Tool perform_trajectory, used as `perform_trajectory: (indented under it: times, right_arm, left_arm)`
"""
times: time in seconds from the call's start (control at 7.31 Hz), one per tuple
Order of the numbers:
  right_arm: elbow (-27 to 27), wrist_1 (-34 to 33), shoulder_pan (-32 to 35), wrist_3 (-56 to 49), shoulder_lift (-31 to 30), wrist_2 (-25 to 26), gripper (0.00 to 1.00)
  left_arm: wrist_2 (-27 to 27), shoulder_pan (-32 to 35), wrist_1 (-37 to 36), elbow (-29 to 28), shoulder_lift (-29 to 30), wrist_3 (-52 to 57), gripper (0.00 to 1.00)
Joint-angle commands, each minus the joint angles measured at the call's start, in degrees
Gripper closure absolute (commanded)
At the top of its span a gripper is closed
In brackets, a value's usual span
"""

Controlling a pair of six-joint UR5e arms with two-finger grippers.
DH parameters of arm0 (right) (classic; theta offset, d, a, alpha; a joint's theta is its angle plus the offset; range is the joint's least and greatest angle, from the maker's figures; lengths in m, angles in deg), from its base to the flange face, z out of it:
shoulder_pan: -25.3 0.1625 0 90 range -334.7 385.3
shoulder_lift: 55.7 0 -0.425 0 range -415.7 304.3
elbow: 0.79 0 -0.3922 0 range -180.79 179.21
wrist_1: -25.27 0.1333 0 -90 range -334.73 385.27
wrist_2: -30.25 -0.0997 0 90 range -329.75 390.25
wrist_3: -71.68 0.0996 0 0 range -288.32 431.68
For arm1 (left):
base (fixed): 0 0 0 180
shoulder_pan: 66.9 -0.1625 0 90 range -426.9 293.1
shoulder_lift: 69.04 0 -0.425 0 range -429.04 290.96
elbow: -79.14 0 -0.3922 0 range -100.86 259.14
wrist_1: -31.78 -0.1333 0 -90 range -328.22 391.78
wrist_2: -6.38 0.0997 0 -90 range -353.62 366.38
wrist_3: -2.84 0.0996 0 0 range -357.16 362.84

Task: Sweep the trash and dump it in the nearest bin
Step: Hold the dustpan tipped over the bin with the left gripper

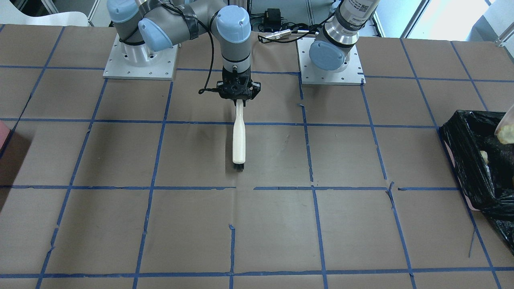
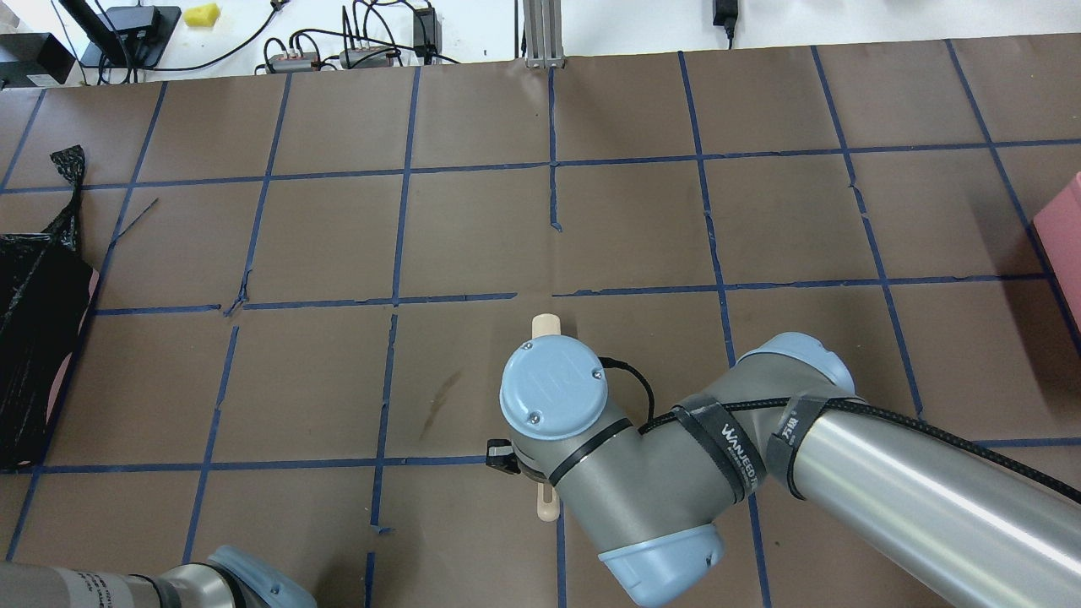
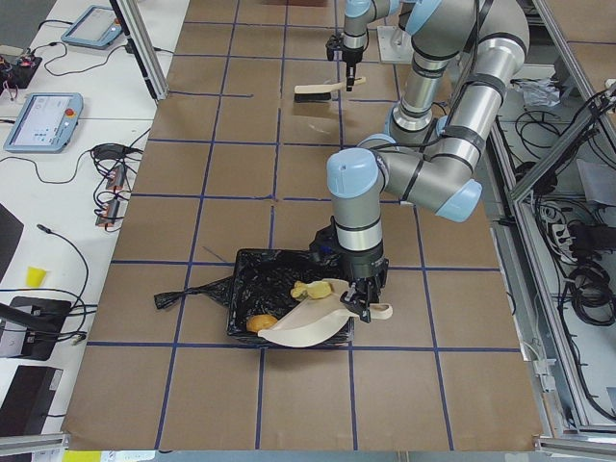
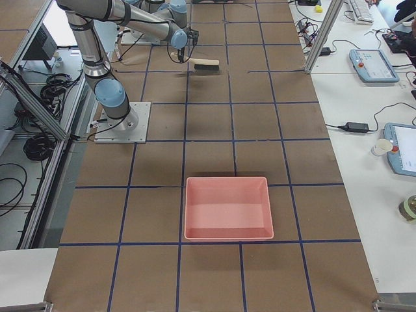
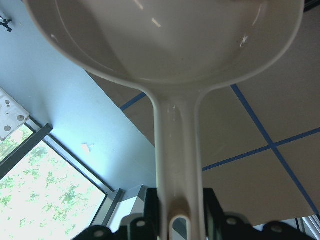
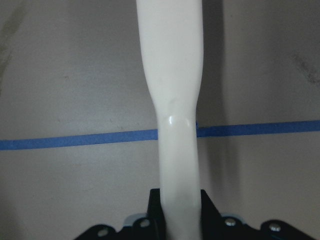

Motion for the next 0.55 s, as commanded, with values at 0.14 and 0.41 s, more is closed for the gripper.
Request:
perform_trajectory:
  times: [0.14,0.41]
  right_arm:
    - [1.29,-0.20,0.55,-0.01,0.20,0.00,0.74]
    - [1.38,-0.12,0.64,-0.01,0.20,0.00,0.67]
  left_arm:
    - [0.21,2.14,0.32,-1.16,-1.16,0.78,0.92]
    - [-8.29,2.49,3.55,-2.40,-3.35,0.69,0.92]
